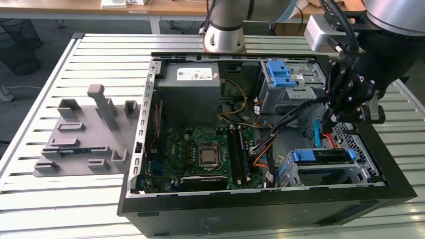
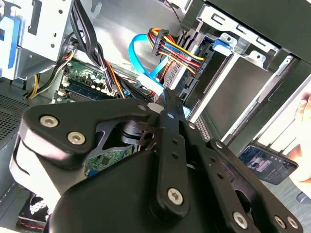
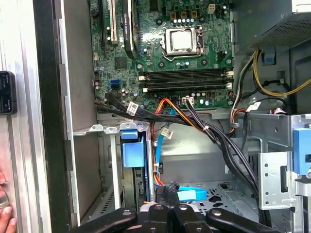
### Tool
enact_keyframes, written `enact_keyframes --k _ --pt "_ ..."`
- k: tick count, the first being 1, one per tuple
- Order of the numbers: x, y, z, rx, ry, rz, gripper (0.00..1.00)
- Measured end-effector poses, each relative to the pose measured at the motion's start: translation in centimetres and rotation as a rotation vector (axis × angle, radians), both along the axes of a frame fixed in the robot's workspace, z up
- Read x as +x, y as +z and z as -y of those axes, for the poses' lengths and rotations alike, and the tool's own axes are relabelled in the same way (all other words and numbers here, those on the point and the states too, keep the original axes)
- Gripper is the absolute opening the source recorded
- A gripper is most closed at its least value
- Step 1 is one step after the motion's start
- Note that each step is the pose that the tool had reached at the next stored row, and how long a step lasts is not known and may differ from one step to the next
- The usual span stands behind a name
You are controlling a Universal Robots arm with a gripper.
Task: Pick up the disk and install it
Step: 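Insert the second disk wire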
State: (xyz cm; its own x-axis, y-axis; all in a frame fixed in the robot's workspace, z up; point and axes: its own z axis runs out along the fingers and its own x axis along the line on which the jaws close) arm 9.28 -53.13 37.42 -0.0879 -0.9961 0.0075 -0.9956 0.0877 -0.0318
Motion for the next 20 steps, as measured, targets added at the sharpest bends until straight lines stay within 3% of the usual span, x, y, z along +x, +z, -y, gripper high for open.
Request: enact_keyframes --k 4,5,9,12,13,20 --pt "0.00 -0.17 0.00 -0.0007 0.000 0.0004 0.11" --pt "0.00 -0.27 0.00 -0.0018 0.000 0.0007 0.18" --pt "0.00 -0.63 0.00 -0.0079 0.000 0.0017 0.18" --pt "0.00 -0.64 0.00 -0.0080 0.000 0.0018 0.19" --pt "0.00 -0.64 0.00 -0.0080 0.000 0.0017 0.25" --pt "-0.02 -0.62 0.00 -0.0108 0.000 0.0028 0.25"
